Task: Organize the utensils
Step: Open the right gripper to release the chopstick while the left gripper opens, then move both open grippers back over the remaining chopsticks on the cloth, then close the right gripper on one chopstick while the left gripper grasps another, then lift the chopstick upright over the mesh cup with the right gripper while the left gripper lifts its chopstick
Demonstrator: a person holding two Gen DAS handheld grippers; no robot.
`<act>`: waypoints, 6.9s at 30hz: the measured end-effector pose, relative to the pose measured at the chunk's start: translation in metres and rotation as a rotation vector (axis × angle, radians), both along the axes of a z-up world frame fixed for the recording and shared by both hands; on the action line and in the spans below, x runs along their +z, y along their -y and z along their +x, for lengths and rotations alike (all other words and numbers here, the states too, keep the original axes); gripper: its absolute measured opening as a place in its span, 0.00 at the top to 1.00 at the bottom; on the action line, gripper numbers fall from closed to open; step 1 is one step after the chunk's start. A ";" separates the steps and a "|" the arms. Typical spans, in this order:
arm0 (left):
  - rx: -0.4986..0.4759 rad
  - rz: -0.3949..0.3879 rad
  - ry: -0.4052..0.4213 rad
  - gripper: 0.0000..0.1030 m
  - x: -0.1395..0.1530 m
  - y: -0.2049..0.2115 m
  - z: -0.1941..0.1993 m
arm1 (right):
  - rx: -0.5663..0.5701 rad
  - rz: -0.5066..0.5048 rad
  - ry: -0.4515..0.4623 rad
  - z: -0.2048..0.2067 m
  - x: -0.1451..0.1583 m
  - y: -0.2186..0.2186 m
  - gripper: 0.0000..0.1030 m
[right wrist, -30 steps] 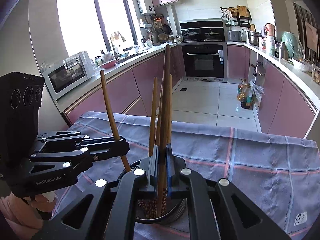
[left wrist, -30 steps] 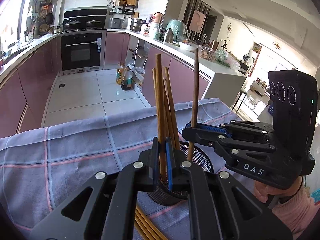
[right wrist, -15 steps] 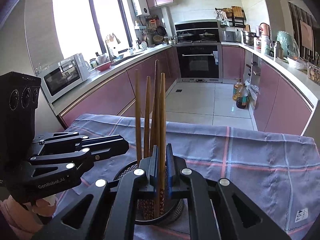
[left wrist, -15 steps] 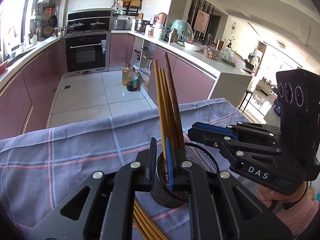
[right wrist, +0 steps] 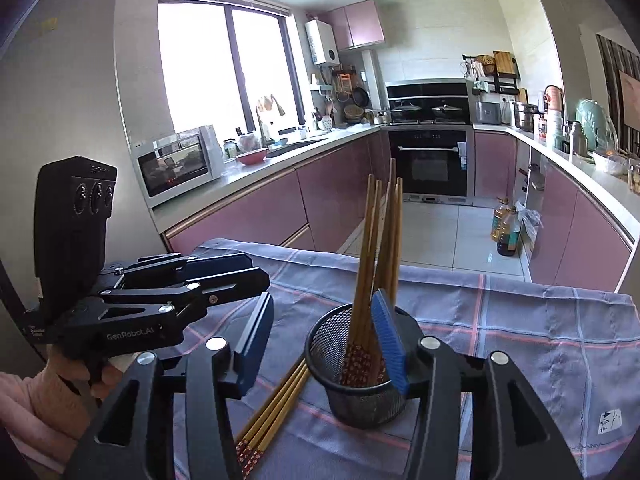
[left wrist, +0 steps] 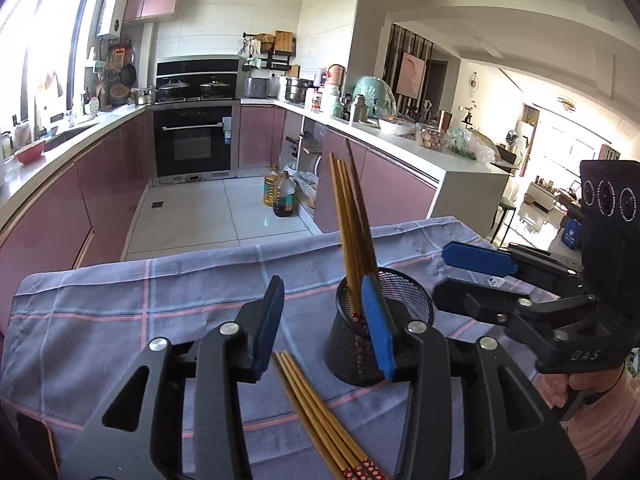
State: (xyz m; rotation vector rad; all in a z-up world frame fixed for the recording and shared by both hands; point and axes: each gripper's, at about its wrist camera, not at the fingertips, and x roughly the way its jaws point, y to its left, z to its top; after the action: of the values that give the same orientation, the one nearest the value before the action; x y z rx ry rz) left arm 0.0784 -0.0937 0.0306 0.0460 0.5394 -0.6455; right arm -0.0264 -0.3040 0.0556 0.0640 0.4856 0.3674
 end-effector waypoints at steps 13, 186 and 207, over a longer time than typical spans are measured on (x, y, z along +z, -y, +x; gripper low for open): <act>0.096 0.095 -0.120 0.42 -0.070 -0.044 -0.025 | 0.035 -0.032 -0.175 -0.010 -0.064 -0.024 0.38; -0.069 -0.056 -0.213 0.93 -0.037 -0.034 -0.037 | 0.027 0.142 -0.190 -0.008 -0.052 -0.007 0.95; -0.107 -0.148 -0.133 0.93 0.012 -0.027 -0.027 | -0.020 0.150 -0.039 -0.010 -0.005 0.023 0.95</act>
State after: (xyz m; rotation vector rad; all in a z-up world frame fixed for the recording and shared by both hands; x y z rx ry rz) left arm 0.0514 -0.0670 0.0423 -0.1087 0.6183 -0.7957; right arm -0.0361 -0.3269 0.0508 0.2214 0.4949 0.3832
